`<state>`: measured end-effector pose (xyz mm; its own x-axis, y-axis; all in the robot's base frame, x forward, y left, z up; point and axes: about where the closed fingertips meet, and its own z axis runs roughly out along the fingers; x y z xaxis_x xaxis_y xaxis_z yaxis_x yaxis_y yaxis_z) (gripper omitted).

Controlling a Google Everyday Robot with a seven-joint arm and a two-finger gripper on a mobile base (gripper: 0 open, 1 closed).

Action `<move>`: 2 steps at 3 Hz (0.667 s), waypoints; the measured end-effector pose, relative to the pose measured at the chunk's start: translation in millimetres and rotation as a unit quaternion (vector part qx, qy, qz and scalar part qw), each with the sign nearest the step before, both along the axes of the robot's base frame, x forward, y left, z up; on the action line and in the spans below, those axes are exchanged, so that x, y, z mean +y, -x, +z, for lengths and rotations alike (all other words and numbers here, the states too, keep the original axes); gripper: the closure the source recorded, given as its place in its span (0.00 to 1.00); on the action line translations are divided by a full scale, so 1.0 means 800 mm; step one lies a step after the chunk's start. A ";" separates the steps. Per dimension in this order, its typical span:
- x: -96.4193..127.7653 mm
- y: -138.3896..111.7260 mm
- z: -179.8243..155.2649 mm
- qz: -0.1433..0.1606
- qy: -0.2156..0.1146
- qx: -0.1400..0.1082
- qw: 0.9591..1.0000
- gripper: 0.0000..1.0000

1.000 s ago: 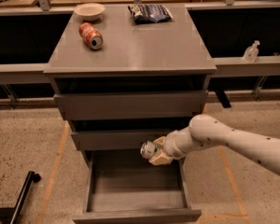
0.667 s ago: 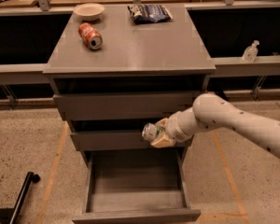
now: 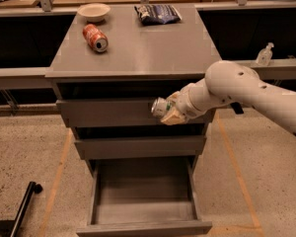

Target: Pick 7up can from bottom drawer and place on counter

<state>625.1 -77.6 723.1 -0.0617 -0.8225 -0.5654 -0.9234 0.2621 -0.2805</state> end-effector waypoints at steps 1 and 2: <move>0.002 0.006 0.024 0.006 -0.006 -0.020 1.000 1.00; 0.014 0.016 0.094 0.029 -0.027 -0.077 0.996 1.00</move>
Offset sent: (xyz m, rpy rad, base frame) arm -0.0367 0.0277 0.2056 0.1483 -0.4128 0.1481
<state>612.2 -66.3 798.3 0.0757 -0.7909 -0.6073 -0.8839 0.2286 -0.4079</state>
